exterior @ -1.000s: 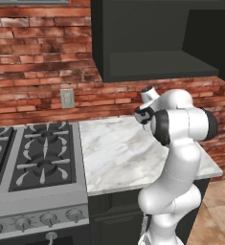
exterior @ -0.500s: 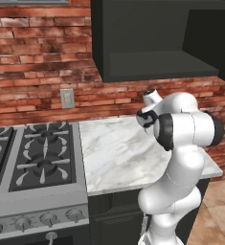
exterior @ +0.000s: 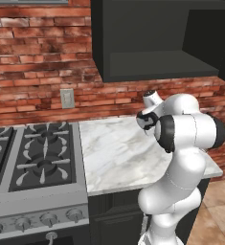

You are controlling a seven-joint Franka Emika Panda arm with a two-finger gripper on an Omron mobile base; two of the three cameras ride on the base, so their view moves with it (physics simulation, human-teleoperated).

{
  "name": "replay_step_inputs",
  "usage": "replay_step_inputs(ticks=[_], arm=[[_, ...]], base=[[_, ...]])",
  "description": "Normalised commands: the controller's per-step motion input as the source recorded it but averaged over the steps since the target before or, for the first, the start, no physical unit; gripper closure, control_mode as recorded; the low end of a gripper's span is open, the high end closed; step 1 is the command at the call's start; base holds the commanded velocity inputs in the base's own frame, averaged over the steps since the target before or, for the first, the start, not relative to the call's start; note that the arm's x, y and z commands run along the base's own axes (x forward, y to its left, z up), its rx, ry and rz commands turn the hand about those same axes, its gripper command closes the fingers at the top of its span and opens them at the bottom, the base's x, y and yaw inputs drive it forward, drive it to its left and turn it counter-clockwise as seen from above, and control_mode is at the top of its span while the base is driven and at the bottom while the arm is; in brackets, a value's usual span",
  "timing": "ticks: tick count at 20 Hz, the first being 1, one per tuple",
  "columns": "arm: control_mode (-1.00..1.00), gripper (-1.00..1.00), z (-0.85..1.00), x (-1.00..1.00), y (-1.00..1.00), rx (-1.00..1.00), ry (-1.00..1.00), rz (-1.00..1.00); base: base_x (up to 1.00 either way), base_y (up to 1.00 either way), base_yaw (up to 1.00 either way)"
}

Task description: Open the cabinet and setup a tea strainer by placing it in the bowl upright.

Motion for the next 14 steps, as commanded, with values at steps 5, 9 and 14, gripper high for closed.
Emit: replay_step_inputs(ticks=[5,9,14], arm=[[-1.0,1.0,0.0,0.01,0.16,0.0,-0.04,0.0],[-1.0,1.0,0.0,0.0,0.25,0.0,-0.08,0.0],[-1.0,1.0,0.0,0.0,0.19,0.0,-0.06,0.0]], base=[[0.0,0.0,0.0],[0.0,0.0,0.0],[0.0,0.0,0.0]])
